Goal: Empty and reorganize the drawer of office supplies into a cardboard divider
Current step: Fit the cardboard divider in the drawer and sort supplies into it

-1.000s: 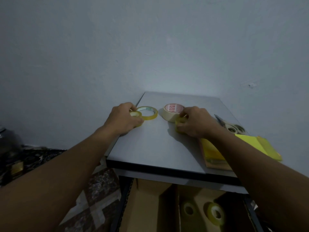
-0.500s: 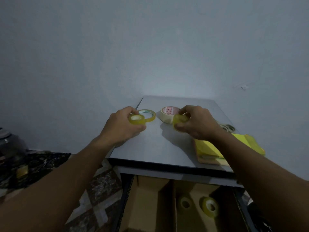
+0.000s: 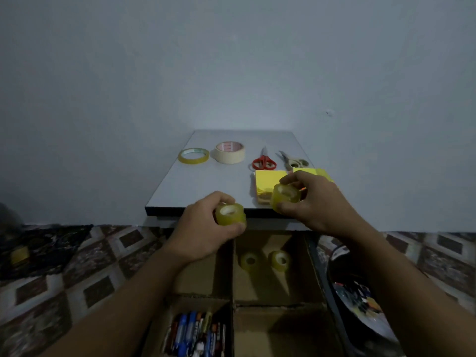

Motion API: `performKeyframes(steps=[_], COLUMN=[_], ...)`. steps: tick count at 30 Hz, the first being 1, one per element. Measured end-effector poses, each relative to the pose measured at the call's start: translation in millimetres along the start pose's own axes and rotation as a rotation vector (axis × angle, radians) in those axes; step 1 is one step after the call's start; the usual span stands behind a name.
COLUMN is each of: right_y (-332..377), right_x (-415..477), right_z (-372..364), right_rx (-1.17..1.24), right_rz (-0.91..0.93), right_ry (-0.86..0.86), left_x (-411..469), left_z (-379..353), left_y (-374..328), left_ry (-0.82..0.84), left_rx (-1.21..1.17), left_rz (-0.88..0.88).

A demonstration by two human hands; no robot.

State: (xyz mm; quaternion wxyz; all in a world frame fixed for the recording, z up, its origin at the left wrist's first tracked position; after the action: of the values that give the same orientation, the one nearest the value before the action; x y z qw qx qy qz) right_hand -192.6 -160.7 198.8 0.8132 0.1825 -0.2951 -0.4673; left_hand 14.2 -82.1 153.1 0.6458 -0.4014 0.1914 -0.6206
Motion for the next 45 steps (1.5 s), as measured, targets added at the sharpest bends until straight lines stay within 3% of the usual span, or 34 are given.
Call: performKeyframes(steps=[8,14,21,34,38,45], right_y=[-39.8,-63.6,-74.4,-88.4,-81.4,-60.2], right_x=[-35.9,-46.8,-47.8,-48.3,-49.2,-51.1], right_z=[22.3,21.5,11.9,0.4,-4.9,-56.9], right_rx=[0.057,0.082,0.142,0.148,0.13,0.108], right_rz=[-0.056,-0.109,-0.128,-0.176,-0.144,-0.118], right_ry=[-0.056,-0.054,-0.044,-0.011,0.02,0.201], left_x=[-9.6,19.5,41.0,36.2,23.2,-10.2], left_z=[-116.1,-176.3,-199.6,-194.9,-157.0,-45.2], left_y=[11.2,39.3,58.8,51.8,43.5,55.7], left_ry=[0.294,0.36,0.309,0.33,0.353,0.154], left_rx=[0.068,0.214,0.243,0.134,0.162,0.206], left_rz=[0.066,0.118,0.114,0.1,0.06,0.033])
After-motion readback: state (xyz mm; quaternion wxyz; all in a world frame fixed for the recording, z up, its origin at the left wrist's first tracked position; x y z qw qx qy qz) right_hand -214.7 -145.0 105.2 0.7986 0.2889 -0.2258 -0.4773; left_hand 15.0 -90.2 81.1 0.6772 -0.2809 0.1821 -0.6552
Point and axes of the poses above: each hand's wrist, its own x-axis towards the middle knuckle, its own z-axis out of the back of the hand, y = z × x, the point moved 8 cm from there along x, towards the middle knuckle, and after that the axes turned 1 degree about y, right-handed, at the moved point
